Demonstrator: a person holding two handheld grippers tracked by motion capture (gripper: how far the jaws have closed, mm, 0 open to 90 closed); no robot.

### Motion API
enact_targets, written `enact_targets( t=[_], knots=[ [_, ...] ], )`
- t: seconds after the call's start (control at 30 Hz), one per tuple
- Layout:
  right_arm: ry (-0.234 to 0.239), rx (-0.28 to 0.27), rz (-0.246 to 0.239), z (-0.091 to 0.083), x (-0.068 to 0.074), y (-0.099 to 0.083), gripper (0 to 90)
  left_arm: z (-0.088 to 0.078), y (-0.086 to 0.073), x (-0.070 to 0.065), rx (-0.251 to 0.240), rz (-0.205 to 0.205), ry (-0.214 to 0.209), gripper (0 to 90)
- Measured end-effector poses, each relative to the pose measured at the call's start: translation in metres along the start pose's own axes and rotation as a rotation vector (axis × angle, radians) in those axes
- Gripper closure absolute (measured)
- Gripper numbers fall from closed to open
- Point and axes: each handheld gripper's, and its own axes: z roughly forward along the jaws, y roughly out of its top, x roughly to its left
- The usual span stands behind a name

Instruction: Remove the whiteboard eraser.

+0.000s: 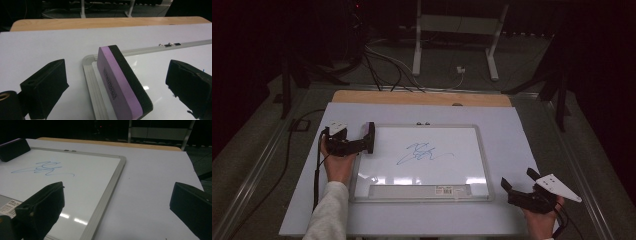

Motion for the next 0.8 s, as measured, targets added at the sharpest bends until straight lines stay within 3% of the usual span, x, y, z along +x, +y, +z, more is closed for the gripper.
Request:
enact_targets(
  t=[0.17,0.27,0.4,0.67,0.8],
  knots=[
    [0.000,0.002,0.000,0.000,0.000,0.000,0.1,0.005,0.001,0.005,0.026,-0.060,0.007,7.2],
    [0.000,0.003,0.000,0.000,0.000,0.000,0.0,0.008,0.000,0.008,0.050,-0.075,0.014,8.3],
    [-0.002,0.006,0.000,0.000,-0.001,0.000,0.1,0.011,-0.002,0.009,0.079,-0.075,0.031,15.5],
    [0.000,0.005,-0.002,0.000,0.000,0.000,0.1,0.020,-0.006,0.007,0.126,-0.075,0.036,21.7],
    [-0.001,0.005,-0.001,0.000,-0.001,0.000,0.1,0.019,-0.006,0.007,0.124,-0.081,0.031,23.5]
  ],
)
